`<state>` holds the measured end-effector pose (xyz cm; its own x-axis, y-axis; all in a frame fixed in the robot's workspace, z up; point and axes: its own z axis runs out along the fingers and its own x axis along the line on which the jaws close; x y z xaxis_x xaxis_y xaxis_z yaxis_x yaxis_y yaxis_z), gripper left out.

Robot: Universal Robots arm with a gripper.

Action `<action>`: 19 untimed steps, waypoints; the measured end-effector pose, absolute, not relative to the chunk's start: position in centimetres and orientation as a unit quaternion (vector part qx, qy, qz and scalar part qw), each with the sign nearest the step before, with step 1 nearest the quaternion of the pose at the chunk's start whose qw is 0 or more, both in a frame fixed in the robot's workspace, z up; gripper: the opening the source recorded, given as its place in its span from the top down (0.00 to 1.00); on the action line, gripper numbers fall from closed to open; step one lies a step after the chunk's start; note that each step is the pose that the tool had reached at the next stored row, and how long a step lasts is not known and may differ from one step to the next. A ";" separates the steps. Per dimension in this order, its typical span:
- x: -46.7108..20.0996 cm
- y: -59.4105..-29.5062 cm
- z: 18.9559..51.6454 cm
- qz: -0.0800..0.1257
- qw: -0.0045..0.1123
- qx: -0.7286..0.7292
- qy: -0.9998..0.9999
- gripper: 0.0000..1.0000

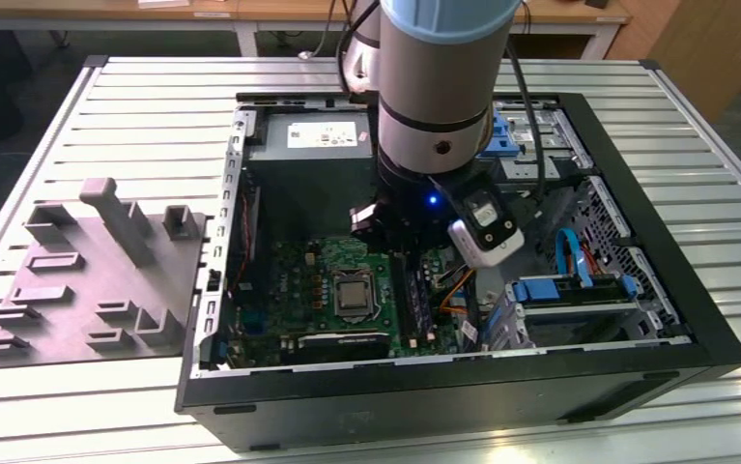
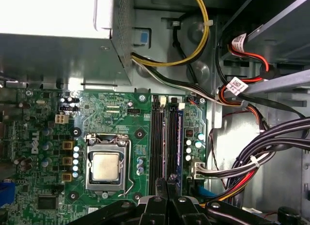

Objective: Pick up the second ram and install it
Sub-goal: 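Insert the second ram into the second slot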

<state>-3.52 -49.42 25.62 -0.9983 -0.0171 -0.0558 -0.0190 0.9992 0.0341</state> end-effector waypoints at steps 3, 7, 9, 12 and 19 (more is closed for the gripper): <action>-3.5 -49.4 25.3 0.017 0.028 -0.009 0.999 0.89; -3.5 -49.4 25.1 0.017 0.028 -0.009 0.999 0.89; -3.5 -49.4 25.0 0.017 0.028 -0.009 0.999 0.89; -3.5 -49.3 24.9 0.018 0.028 -0.009 0.999 0.89; -3.5 -49.3 23.9 0.020 0.028 -0.009 0.999 0.89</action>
<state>-3.52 -49.26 23.94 -0.9983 -0.0168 -0.0557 -0.0190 0.9991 0.0387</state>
